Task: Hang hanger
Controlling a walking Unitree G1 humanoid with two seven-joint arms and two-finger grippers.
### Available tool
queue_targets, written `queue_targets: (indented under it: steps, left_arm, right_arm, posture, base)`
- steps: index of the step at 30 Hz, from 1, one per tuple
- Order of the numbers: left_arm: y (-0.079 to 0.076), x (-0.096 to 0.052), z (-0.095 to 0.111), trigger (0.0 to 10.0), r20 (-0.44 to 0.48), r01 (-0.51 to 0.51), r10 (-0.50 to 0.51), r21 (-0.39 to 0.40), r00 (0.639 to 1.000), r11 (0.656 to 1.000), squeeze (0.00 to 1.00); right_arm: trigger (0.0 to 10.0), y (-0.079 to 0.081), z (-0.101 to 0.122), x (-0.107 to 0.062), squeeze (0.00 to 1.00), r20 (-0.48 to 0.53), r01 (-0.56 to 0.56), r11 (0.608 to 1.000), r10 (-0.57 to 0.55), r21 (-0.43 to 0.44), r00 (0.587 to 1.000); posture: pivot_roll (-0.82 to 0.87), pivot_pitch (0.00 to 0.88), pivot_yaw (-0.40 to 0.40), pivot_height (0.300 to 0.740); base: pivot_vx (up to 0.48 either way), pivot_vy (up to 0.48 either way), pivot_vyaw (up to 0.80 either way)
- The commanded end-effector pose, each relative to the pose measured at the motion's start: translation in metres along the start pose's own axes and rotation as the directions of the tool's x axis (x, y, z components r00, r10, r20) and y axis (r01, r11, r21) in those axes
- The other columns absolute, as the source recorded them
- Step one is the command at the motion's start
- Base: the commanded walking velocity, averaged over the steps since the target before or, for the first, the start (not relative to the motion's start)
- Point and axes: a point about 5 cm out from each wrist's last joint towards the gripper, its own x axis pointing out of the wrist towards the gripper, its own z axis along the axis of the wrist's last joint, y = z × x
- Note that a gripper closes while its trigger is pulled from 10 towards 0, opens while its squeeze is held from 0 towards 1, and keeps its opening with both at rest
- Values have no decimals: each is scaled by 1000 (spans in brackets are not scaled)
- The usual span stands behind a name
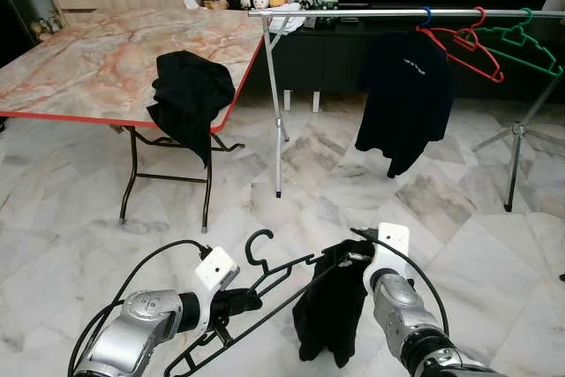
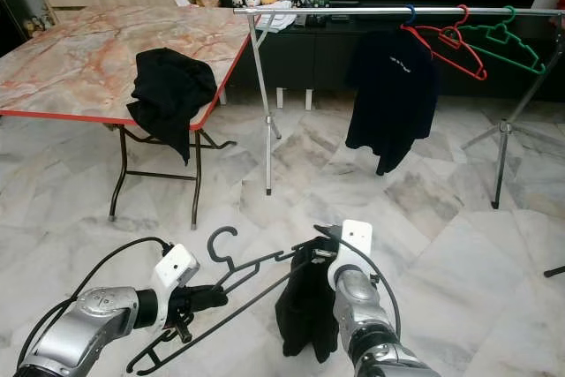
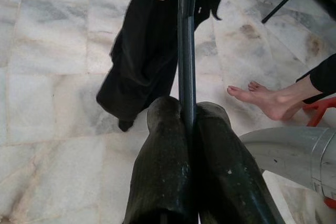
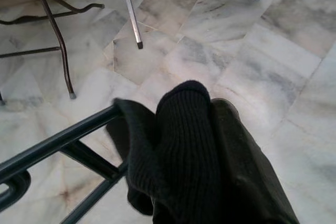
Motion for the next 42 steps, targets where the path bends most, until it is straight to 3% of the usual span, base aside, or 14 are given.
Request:
queue_targets:
  steps: [1, 17, 29, 36, 42]
  left_arm:
    - [-1, -3, 4, 10000, 13, 12, -12, 5, 1000, 1000, 0]
    - [-13, -14, -9, 10000, -90, 146, -144, 12, 985, 989, 0]
    - [1, -4, -4, 10000, -67, 12, -9, 41, 998, 999, 0]
    - [1, -2, -3, 10000, -57, 3, 0, 42, 998, 999, 0]
    - [11, 6, 1, 10000, -43, -105, 107, 59, 993, 993, 0]
  right_arm:
    - [10000, 2, -4, -1, 0, -14, -8, 1000, 8, 19, 1000]
    - [10000, -1, 28, 4, 0, 78, 7, 998, -13, 69, 997]
    - [10000, 9, 31, 4, 0, 82, -38, 997, 32, 71, 996]
    - [10000, 19, 28, 3, 0, 74, -118, 993, 118, -7, 990]
    - [10000, 24, 27, 3, 0, 72, -146, 989, 148, -24, 986]
  posture:
    - [112, 60, 47, 740]
    - [115, 73, 45, 740]
    - [109, 79, 40, 740]
    - [112, 80, 40, 740]
    - [109, 83, 42, 740]
  base:
    - [0, 0, 0]
    - [0, 0, 0]
    - [0, 0, 0]
    - [0, 0, 0]
    - [0, 0, 0]
